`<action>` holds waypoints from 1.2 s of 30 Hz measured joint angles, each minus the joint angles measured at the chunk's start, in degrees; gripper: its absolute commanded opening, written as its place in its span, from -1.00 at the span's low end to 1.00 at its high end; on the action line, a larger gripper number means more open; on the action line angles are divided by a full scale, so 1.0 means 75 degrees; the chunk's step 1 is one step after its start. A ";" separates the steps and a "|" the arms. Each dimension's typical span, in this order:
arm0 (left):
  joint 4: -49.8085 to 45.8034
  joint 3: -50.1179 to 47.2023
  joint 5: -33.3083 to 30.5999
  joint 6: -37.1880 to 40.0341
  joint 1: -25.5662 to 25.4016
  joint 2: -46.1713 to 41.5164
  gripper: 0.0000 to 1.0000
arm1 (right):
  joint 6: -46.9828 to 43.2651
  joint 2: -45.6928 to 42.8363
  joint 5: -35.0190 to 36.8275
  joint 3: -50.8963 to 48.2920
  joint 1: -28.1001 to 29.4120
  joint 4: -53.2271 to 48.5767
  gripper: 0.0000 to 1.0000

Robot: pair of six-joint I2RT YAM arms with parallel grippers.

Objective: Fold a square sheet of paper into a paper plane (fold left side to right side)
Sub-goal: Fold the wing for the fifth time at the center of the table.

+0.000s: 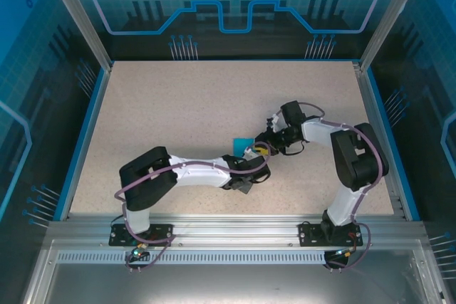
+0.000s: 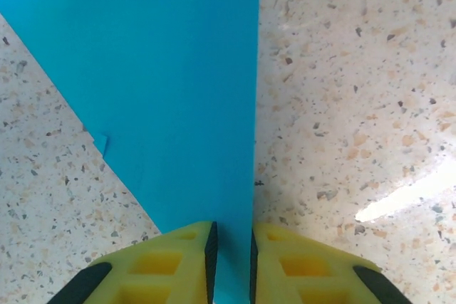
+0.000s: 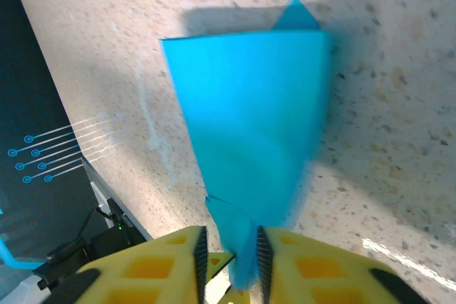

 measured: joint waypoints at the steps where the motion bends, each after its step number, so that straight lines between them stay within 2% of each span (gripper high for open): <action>1: 0.0125 -0.0172 0.0079 -0.0003 0.0076 -0.0134 -0.57 | -0.0047 -0.0175 0.0050 0.0000 -0.0026 -0.0012 -0.32; 7: 0.0962 -0.1241 0.0638 -0.0099 0.0536 -0.0985 -0.58 | -0.0262 -0.0956 0.0312 -0.0064 -0.0411 -0.0140 -0.17; 15: 0.2270 -0.2454 0.2022 -0.0402 0.1521 -0.1909 -0.62 | -0.0603 -0.1390 0.0565 -0.0536 -0.0635 -0.0221 -0.02; 26: 0.3276 -0.2681 0.3701 -0.0577 0.2136 -0.1789 -0.63 | -0.0627 -0.1408 0.0624 -0.1186 -0.0221 0.0154 0.02; 36: 0.3748 -0.2675 0.4552 -0.0822 0.2544 -0.1396 -0.71 | -0.0393 -0.1279 0.0825 -0.1317 0.0443 0.0848 0.02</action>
